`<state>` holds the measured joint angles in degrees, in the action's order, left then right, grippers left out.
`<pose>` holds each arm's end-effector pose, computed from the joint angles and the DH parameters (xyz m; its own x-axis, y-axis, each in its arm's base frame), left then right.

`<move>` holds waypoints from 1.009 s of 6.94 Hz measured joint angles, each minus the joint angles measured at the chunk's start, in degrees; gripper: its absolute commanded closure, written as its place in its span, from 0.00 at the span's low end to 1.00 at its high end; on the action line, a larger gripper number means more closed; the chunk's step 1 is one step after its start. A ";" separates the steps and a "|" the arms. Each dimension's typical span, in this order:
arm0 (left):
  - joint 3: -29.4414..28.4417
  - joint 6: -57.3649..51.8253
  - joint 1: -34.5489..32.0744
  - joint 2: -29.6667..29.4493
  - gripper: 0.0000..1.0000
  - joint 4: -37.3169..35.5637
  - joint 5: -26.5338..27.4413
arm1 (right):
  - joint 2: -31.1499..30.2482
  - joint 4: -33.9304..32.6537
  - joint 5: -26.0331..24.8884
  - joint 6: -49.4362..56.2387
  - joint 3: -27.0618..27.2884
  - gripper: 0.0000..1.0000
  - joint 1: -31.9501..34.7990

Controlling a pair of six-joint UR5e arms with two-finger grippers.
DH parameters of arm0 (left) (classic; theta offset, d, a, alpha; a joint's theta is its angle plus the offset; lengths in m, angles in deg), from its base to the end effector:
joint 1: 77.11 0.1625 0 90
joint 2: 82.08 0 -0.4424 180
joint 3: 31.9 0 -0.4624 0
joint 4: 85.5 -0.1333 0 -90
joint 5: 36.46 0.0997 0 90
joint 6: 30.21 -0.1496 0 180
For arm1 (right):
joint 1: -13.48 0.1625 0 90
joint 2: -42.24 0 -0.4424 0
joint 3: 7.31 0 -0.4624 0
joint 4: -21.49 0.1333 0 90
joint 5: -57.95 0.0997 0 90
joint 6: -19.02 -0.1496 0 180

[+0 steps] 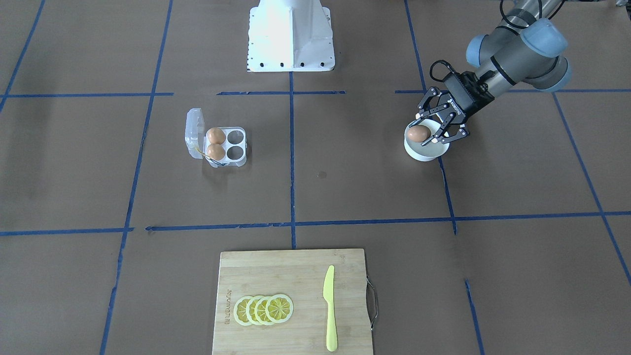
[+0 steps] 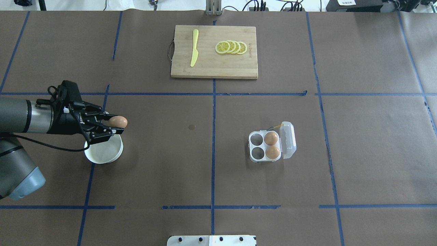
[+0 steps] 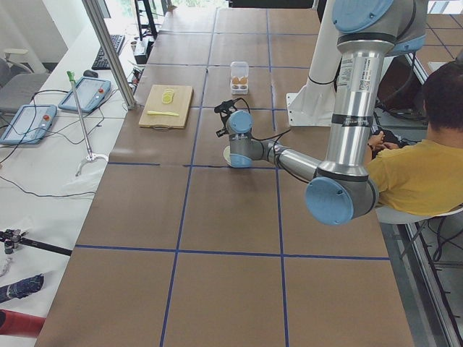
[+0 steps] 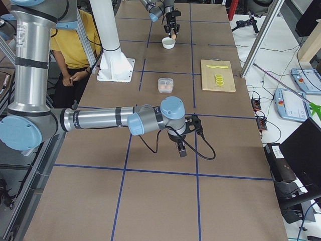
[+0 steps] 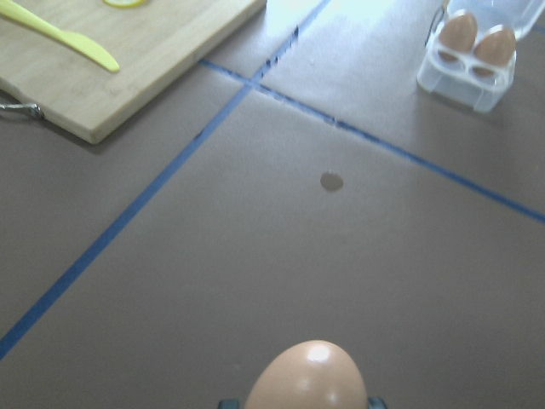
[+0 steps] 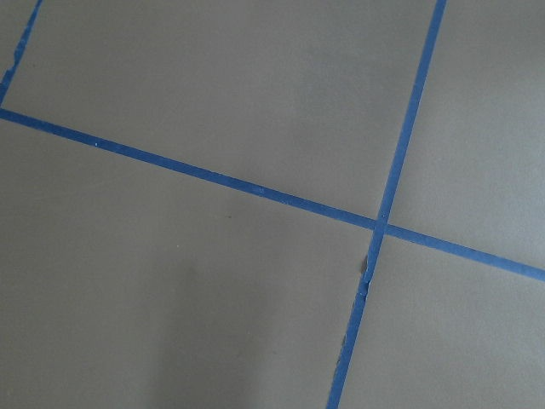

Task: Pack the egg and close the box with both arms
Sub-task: 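Lift the egg with the left gripper and carry it to the egg box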

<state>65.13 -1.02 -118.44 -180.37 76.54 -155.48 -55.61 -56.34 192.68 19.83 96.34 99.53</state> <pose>0.4443 -0.4716 0.3845 0.2033 0.8378 -0.5067 0.0740 0.5029 0.8612 -0.0084 -0.5279 0.6244 0.6928 -0.2789 0.6650 0.0753 0.9451 0.3180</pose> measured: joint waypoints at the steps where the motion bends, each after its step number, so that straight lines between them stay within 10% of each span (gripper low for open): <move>1: -1.73 6.35 0.43 -4.97 0.88 0.62 0.98 | 0.02 -0.02 0.00 -0.07 -0.02 0.00 0.00; 7: -16.83 16.84 21.55 -29.31 0.86 0.51 34.86 | 0.20 0.01 0.00 -0.10 -0.06 0.00 0.00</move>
<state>48.30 15.82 -96.89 -209.68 77.05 -120.62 -55.40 -56.33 192.68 19.74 96.28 99.53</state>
